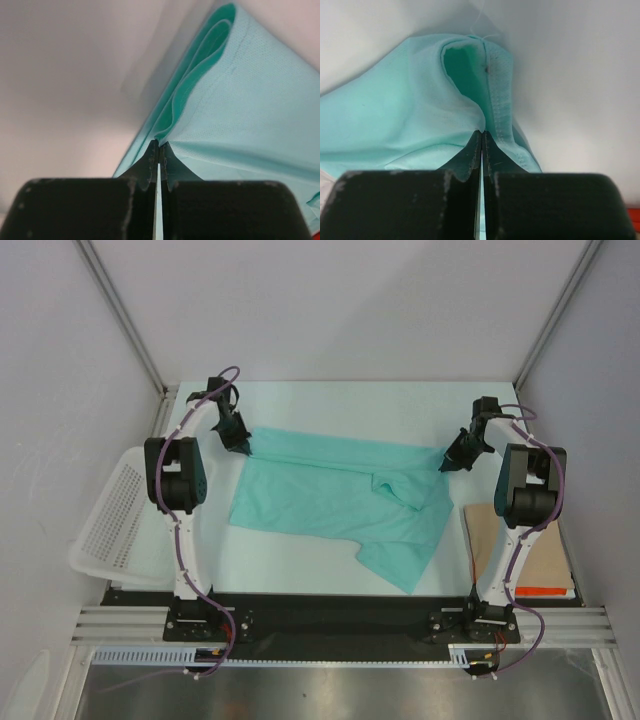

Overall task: Fold and stack the t-shirts
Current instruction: Fold the tshirt

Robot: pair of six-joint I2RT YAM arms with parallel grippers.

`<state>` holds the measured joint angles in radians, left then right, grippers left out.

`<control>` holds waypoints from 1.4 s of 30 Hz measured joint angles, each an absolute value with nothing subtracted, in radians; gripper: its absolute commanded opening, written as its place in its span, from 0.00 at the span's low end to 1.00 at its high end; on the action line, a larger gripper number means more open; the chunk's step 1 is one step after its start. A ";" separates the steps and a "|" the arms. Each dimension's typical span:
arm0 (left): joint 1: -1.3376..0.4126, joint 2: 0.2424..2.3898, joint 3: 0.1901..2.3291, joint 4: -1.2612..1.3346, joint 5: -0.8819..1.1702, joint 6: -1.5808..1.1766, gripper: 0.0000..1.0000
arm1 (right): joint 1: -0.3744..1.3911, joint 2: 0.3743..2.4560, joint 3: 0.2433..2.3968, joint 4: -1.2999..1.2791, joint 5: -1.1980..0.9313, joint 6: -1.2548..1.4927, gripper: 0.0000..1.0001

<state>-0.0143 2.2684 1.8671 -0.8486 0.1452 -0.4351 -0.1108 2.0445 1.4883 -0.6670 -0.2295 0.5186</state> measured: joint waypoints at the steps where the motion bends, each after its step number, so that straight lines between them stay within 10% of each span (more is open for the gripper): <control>1: -0.014 2.270 1.877 -0.847 0.150 -0.435 0.00 | -0.111 2.051 1.492 -0.671 -0.229 0.518 0.01; 19: -0.012 2.337 1.941 -0.859 0.151 -0.432 0.01 | -0.111 2.097 1.536 -0.713 -0.224 0.496 0.02; 29: -0.012 2.308 1.909 -0.856 0.152 -0.426 0.37 | -0.114 2.095 1.566 -0.770 -0.152 0.496 0.23; 42: -0.078 2.273 1.938 -0.847 0.250 -0.446 0.18 | -0.079 2.086 1.754 -0.782 -0.184 0.503 0.25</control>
